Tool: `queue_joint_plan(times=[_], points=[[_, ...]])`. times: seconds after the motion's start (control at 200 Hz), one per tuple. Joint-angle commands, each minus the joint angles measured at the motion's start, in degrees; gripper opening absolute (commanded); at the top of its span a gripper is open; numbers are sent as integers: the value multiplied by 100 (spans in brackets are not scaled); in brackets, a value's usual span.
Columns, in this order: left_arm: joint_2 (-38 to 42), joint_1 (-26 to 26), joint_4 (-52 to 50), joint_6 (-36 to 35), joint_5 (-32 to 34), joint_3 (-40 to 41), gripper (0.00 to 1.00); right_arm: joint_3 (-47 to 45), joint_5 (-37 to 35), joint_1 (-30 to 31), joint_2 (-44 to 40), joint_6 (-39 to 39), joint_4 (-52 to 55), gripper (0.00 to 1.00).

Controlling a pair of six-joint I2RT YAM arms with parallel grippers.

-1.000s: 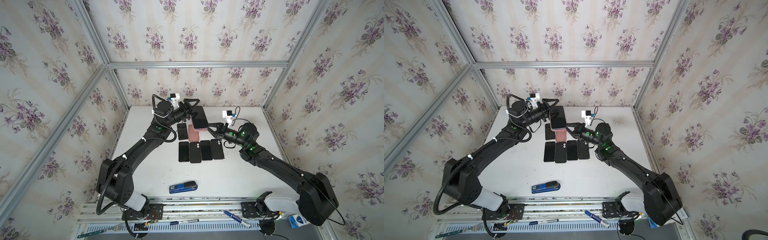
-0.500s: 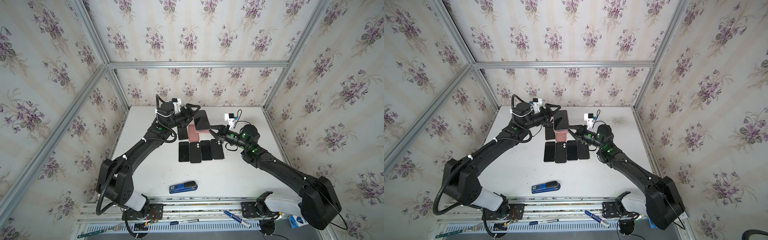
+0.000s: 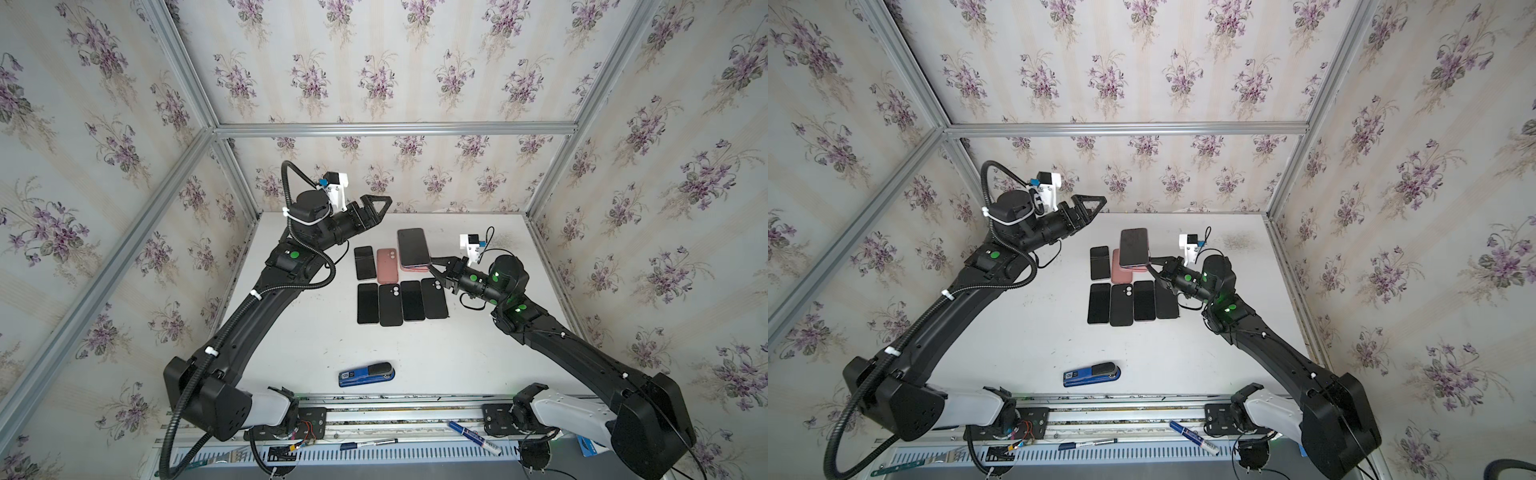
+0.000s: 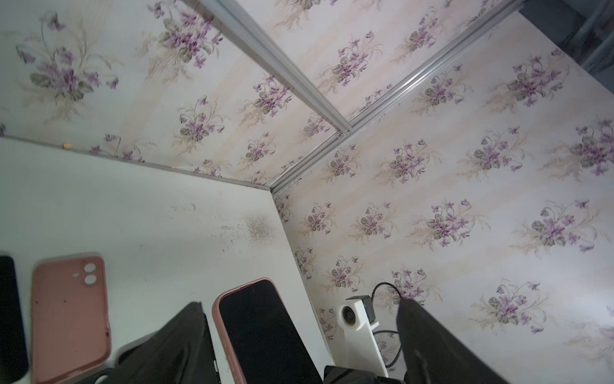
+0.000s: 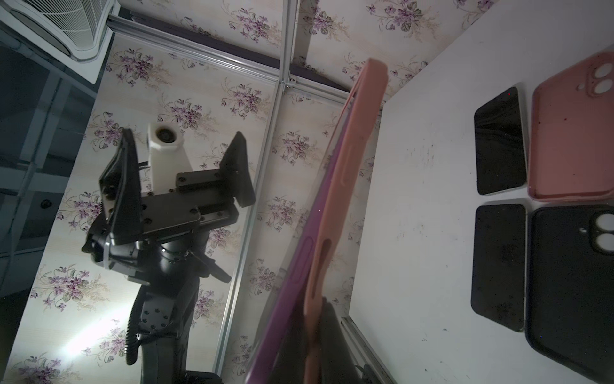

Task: Take the phone out of the phone case
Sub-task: Remove the phone case from the phone.

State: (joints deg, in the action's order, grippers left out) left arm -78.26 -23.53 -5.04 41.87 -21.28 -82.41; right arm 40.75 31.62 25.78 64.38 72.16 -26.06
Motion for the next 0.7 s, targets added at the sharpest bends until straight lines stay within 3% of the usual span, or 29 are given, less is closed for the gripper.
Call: queue_joint_plan(times=[0.0,0.145,0.22,0.4,0.695], points=[[117,-252,-689,-1789,-282,-354,93,20,1,-12,-84,-126,-230,0],[67,-974,-2033,-3793,-255,-1057,95,20,29,-25,-96,-110,-226,0],[13,-1279,-2649,-4497,-231,-1284,95,21,38,-29,-101,-113,-225,0],[-66,-1647,-3444,-5196,-116,-1494,95,20,29,-29,-152,-119,-167,0],[-462,-2369,-4088,-6119,1081,-1750,95,23,31,-29,-195,-97,-130,0]])
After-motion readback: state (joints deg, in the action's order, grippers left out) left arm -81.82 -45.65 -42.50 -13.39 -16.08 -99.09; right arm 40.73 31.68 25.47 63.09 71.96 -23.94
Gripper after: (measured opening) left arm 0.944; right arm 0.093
